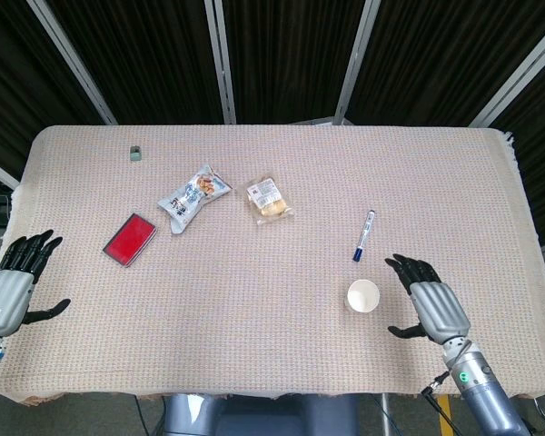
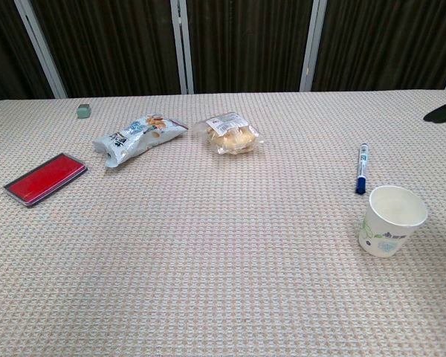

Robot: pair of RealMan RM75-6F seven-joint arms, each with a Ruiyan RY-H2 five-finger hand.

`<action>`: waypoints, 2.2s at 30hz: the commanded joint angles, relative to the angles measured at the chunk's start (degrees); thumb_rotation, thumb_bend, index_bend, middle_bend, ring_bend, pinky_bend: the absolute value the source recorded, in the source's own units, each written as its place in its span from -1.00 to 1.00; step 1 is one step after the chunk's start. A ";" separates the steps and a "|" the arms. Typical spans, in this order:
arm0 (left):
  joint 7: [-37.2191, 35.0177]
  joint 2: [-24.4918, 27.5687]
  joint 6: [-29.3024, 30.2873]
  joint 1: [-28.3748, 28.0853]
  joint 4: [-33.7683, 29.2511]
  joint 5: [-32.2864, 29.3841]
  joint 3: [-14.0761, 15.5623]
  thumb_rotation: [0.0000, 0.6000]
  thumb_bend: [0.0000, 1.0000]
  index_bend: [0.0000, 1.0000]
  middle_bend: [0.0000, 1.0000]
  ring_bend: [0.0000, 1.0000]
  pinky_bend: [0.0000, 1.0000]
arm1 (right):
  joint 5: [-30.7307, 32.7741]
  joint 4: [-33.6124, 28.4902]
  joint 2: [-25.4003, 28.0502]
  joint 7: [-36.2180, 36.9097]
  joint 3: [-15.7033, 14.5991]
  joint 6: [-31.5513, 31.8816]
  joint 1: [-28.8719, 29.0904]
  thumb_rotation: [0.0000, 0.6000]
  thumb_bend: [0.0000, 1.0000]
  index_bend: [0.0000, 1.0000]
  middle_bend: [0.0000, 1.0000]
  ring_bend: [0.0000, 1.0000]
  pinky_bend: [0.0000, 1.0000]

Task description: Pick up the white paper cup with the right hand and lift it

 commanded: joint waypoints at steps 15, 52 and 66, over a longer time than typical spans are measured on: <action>-0.03 -0.01 -0.03 -0.01 0.06 -0.04 0.00 1.00 -0.73 -1.00 -1.00 -1.00 -1.00 | 14.06 3.58 -10.32 -10.69 0.10 0.23 7.48 1.00 -0.98 -0.68 -1.00 -1.00 -1.00; 0.38 -0.07 -0.18 -0.06 -0.11 -0.39 -0.11 1.00 -0.73 -1.00 -1.00 -1.00 -1.00 | 15.06 7.52 -19.86 -6.02 3.48 4.00 11.02 1.00 -0.72 -0.13 -0.88 -1.00 -1.00; 0.16 -0.07 -0.23 -0.03 -0.08 -0.51 -0.12 1.00 -0.73 -1.00 -1.00 -1.00 -1.00 | 22.68 13.59 -26.70 -8.59 5.70 4.51 14.27 1.00 -0.71 -0.12 -0.88 -1.00 -1.00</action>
